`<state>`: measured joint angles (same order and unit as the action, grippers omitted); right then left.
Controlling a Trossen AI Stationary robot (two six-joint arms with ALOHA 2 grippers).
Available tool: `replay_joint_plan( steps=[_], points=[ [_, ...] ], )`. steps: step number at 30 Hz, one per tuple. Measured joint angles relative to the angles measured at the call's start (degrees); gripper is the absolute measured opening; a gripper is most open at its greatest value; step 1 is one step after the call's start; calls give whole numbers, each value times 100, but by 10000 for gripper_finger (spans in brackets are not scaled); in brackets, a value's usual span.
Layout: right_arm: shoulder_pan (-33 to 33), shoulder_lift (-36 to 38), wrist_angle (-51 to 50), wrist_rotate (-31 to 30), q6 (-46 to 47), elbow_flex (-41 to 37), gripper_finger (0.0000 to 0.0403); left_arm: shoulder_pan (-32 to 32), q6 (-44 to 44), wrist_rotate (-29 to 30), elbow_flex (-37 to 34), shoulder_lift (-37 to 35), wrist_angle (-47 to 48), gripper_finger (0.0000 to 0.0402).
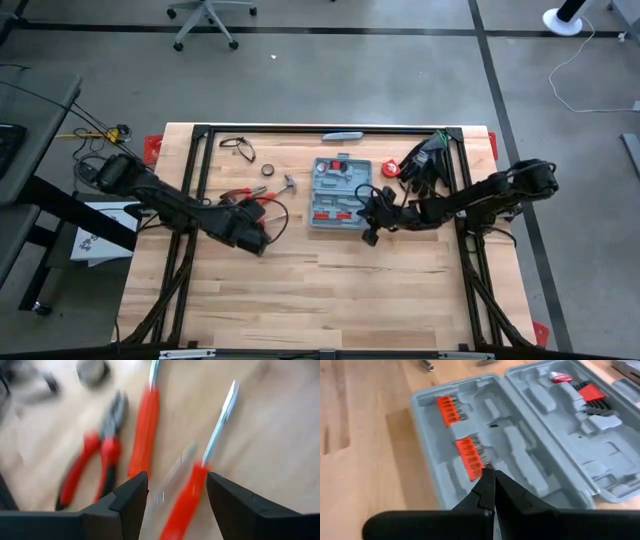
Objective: Prefit tool cases
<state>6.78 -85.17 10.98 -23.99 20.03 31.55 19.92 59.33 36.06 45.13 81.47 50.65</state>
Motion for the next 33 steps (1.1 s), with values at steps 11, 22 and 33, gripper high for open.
replay_joint_plan(
  steps=[11, 22, 33],
  points=[
    [-571, 4, 213, 25, -87, 7, 0, -1602, -3605, -109, 80, 210, -3735, 143],
    [-611, 7, 49, 50, 48, 9, 0, -2331, -4801, -1004, 82, 407, -5545, 131],
    [-609, 9, 47, 53, 48, 9, 0, -2372, -4955, -992, 80, 407, -6001, 131]
  ],
)
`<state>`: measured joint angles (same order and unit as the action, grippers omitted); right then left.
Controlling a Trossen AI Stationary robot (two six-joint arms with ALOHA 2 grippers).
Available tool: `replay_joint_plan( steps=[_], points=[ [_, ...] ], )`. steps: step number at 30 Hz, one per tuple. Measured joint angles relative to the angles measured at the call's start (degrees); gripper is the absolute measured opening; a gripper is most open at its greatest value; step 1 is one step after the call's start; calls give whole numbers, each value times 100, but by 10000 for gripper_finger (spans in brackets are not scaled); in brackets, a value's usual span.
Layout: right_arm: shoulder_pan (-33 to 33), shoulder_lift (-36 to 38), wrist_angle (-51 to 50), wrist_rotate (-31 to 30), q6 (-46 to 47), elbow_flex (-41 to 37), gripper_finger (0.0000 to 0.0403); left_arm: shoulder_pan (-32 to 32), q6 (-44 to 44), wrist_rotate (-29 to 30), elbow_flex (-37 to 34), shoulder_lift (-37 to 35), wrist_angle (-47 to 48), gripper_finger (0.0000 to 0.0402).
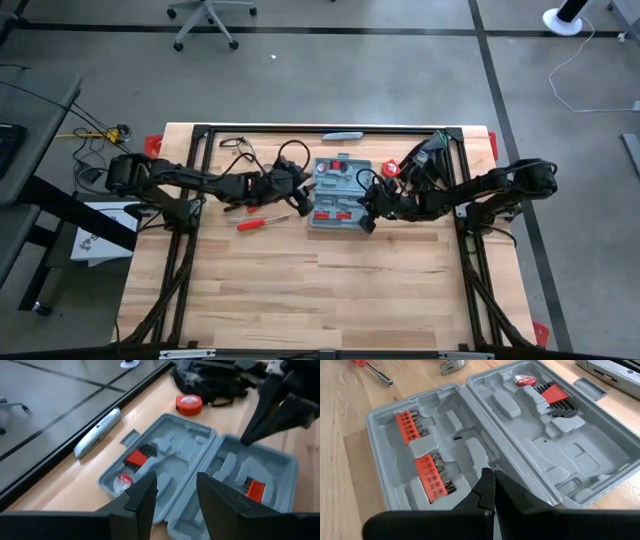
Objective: Prefit tool cases
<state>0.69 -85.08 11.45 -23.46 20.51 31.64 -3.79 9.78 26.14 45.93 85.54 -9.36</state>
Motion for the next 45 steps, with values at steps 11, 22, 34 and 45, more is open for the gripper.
replay_joint_plan(
  steps=[11, 22, 34, 45],
  points=[
    [0, 0, 2, 0, 0, 0, 0, 52, 4, -10, 0, 0, -86, 131],
    [0, 0, 23, 2, 0, 0, 0, 71, 4, -179, 0, 0, -93, 131],
    [7, 0, 39, 4, 37, 0, 0, 44, -443, -506, 0, -2, -84, 131],
    [5, 0, -21, 460, 138, 2, 0, 44, -601, -1101, 2, 51, -115, 131]
  ],
)
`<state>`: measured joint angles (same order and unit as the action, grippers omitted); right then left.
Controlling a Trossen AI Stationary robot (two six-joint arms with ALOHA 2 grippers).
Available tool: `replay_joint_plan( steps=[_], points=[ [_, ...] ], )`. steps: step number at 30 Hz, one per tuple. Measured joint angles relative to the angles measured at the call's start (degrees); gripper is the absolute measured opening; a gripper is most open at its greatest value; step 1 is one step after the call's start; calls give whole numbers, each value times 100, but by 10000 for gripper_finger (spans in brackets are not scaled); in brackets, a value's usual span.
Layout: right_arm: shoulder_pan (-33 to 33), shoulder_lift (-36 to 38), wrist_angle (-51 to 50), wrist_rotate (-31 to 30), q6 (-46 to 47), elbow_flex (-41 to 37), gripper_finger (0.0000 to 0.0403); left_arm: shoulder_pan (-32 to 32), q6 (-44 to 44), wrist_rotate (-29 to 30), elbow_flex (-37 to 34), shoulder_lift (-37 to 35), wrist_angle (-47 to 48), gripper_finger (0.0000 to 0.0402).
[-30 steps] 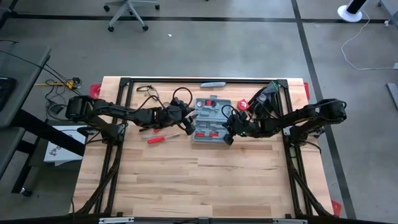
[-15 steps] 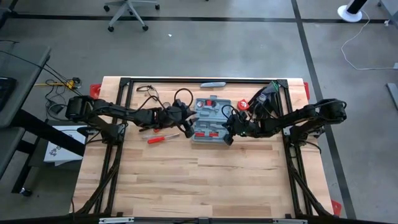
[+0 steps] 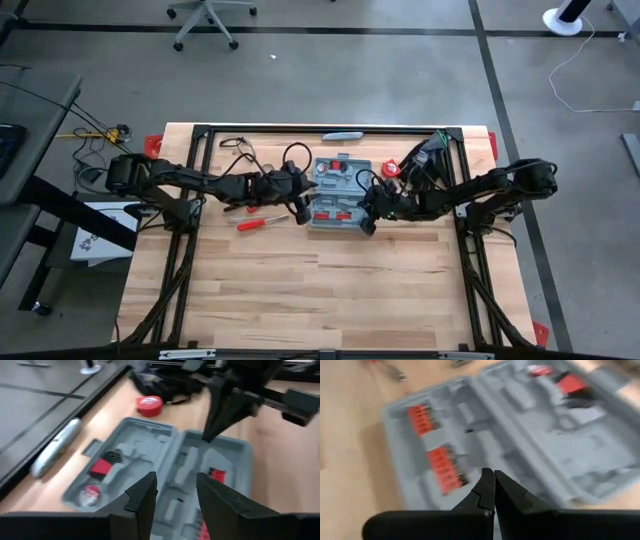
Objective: Prefit tool cases
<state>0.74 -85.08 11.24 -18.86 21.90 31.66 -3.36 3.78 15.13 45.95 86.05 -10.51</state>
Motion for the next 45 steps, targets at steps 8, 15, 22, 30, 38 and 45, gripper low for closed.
replay_joint_plan(
  steps=[8, 15, 22, 30, 38, 45],
  points=[
    [-20, -31, -15, 801, 35, 4, 0, 22, -499, -943, 43, 701, 41, 131],
    [-21, -33, -155, 737, 24, 4, 0, 96, -1205, -1071, 761, 1258, 1003, 144],
    [-20, -33, -161, 640, -21, 2, 0, -38, -1869, -1303, 1654, 1662, 2446, 193],
    [-22, -35, -178, 631, -138, 0, 0, -252, -1996, -1768, 1849, 2011, 2626, 227],
    [-22, -37, -200, 535, -140, -2, 0, -269, -1994, -1674, 1848, 2040, 2743, 227],
    [-22, -37, -191, 482, -140, -2, 0, -358, -1891, -1883, 1848, 2322, 2728, 218]
  ],
)
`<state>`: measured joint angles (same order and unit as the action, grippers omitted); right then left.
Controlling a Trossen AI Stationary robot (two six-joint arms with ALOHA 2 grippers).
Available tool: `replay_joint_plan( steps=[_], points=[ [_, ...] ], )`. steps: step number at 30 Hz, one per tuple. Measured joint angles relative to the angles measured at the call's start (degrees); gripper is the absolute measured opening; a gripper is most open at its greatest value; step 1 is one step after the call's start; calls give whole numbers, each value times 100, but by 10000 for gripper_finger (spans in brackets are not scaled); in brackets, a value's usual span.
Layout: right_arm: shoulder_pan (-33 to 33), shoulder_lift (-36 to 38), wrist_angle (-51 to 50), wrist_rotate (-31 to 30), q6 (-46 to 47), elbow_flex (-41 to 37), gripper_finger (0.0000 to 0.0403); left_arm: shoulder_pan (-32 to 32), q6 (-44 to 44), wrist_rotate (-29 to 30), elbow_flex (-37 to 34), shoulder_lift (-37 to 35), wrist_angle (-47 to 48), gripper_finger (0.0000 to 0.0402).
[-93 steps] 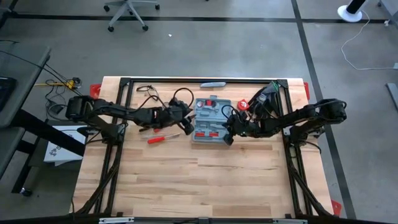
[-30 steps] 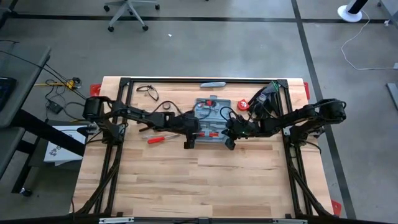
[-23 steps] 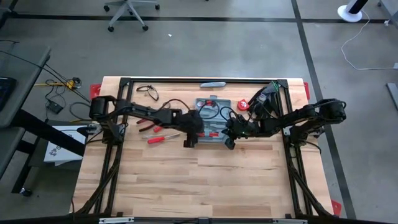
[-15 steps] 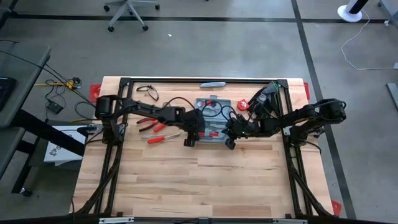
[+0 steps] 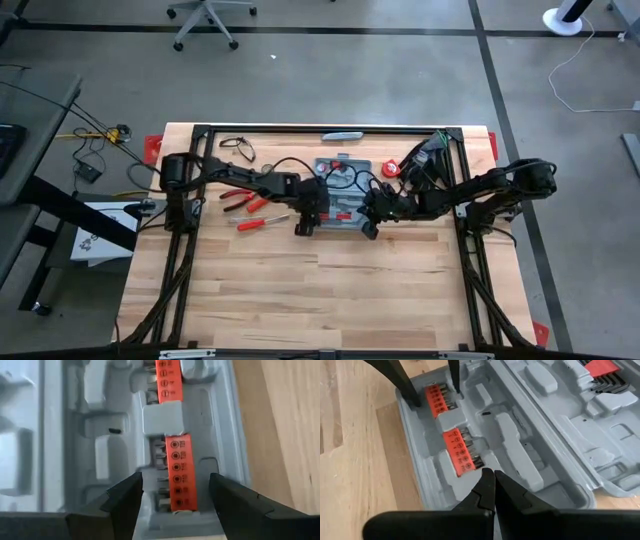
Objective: Prefit tool cases
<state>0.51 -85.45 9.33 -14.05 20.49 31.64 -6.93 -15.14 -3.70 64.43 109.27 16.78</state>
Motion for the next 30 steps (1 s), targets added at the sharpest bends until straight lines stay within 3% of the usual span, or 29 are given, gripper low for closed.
replay_joint_plan(
  steps=[11, 21, 30],
  points=[
    [5, -416, 207, -40, 59, 0, 0, -55, 246, -161, 9, 160, -84, 186],
    [208, -1213, 1027, -245, 211, 17, 0, -49, 394, -123, 6, 270, -18, 85],
    [214, -1224, 963, -262, 208, 17, 0, -42, 546, -15, -2, 200, -30, 84]
  ],
)
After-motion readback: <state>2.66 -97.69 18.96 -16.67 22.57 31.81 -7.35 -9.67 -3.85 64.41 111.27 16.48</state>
